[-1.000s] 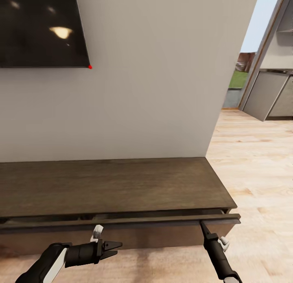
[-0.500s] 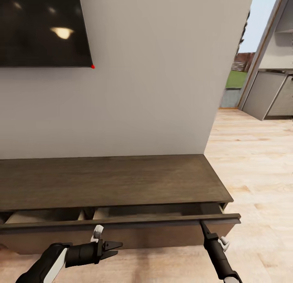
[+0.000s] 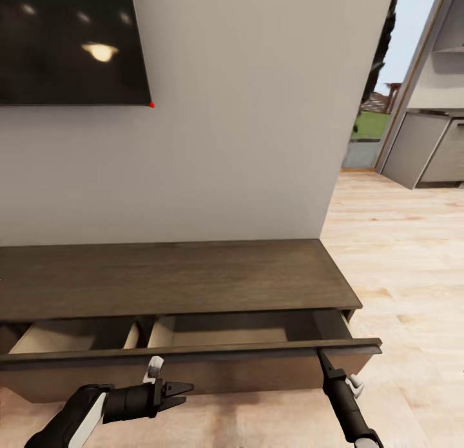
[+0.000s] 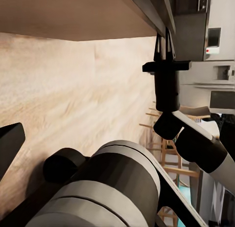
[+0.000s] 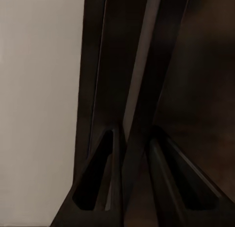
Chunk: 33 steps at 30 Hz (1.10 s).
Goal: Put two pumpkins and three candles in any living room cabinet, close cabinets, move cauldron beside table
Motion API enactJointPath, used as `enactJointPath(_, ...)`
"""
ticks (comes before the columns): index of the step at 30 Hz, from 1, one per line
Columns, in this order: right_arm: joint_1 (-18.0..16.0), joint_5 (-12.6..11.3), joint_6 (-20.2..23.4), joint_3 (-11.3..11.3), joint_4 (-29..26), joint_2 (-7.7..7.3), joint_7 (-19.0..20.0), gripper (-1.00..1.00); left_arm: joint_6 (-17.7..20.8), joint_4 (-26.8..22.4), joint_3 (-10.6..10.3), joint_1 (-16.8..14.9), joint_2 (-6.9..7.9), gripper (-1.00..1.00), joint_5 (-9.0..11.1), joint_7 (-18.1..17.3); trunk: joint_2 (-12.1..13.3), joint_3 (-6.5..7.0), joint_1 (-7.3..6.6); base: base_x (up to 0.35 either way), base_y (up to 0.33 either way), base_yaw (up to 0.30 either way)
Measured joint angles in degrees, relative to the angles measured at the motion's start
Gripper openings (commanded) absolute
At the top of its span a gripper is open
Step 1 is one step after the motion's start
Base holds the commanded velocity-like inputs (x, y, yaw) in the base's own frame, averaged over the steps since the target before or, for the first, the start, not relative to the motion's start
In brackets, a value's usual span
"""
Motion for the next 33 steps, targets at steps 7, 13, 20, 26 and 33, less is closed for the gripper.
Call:
enactJointPath(7, 0.00, 0.00, 0.00, 0.00, 0.00, -0.07, -0.01, -1.00, 0.00, 0.00, 0.00, 0.00, 0.01, 1.00, 0.01, -0.04, 0.00, 0.00, 0.00, -0.115, 0.000, 0.000)
enactJointPath(13, 0.00, -0.03, 0.00, -0.04, 0.00, -0.09, -0.02, -1.00, 0.00, 0.00, 0.00, 0.00, 0.02, 1.00, 0.08, -0.09, 0.00, 0.00, 0.00, -0.121, 0.000, 0.000)
enactJointPath(20, 0.00, -0.09, 0.00, -0.11, -0.01, -0.09, -0.05, -1.00, 0.00, 0.00, 0.00, 0.00, 0.02, 1.00, 0.09, -0.09, 0.00, 0.00, 0.00, -0.125, 0.000, 0.000)
enactJointPath(26, 0.00, -0.15, 0.00, -0.16, -0.01, -0.09, -0.07, -1.00, 0.00, 0.00, 0.00, 0.00, 0.02, 1.00, 0.09, -0.09, 0.00, 0.00, 0.00, -0.126, 0.000, 0.000)
enactJointPath(33, -0.01, -0.21, 0.00, -0.23, -0.01, -0.10, -0.09, -1.00, 0.00, -0.01, 0.00, 0.00, 0.02, 1.00, 0.09, -0.09, 0.00, 0.00, 0.00, -0.126, 0.000, 0.000)
